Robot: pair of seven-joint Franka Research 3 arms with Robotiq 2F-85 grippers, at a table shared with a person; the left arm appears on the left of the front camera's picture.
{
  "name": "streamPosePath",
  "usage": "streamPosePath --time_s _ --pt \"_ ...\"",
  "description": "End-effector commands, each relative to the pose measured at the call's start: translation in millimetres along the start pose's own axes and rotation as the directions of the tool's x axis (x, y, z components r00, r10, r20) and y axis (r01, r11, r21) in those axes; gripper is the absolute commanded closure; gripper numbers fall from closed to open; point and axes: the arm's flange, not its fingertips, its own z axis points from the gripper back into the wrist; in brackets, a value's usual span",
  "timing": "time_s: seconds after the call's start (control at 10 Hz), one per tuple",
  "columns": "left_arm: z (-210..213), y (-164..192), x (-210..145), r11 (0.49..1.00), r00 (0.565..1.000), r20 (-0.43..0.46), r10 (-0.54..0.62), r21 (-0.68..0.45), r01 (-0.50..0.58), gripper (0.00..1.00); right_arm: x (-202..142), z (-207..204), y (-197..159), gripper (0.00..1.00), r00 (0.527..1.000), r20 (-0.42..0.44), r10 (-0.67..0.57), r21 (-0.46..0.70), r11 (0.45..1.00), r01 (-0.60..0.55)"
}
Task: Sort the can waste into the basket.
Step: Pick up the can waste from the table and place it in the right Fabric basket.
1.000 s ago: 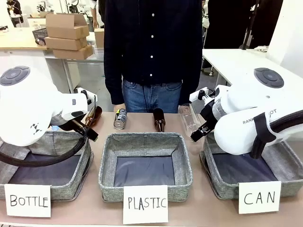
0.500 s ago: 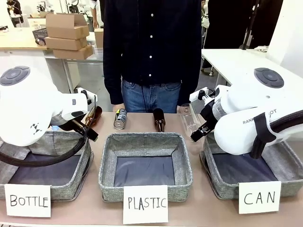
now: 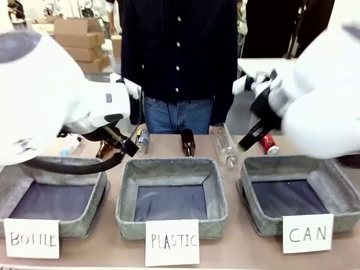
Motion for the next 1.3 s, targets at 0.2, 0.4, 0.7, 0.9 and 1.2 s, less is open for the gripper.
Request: streamPosePath --time_s 0.2,0.4,0.7,0.9,1.2 --pt "46 -43 -17 0.996 0.998 -0.034 -0.044 0.074 0.047 0.0 -15 44 12 0.0 0.997 -0.058 0.049 -0.041 0.998 -0.051" --pt "46 -43 -17 0.996 0.998 -0.034 -0.044 0.074 0.047 0.0 -15 44 12 0.0 0.997 -0.058 0.049 -0.041 0.998 -0.051" --pt "46 -43 -17 0.996 0.998 -0.034 -0.044 0.074 0.047 0.0 -15 44 12 0.0 0.997 -0.058 0.049 -0.041 0.998 -0.051" --pt "46 -43 -17 0.996 0.998 -0.034 -0.044 0.074 0.047 0.0 -15 44 12 0.0 0.997 -0.058 0.049 -0.041 0.998 -0.051" --pt "46 -43 -17 0.996 0.998 -0.034 -0.044 0.074 0.047 0.0 -15 44 12 0.0 0.997 -0.058 0.049 -0.041 0.998 -0.051"
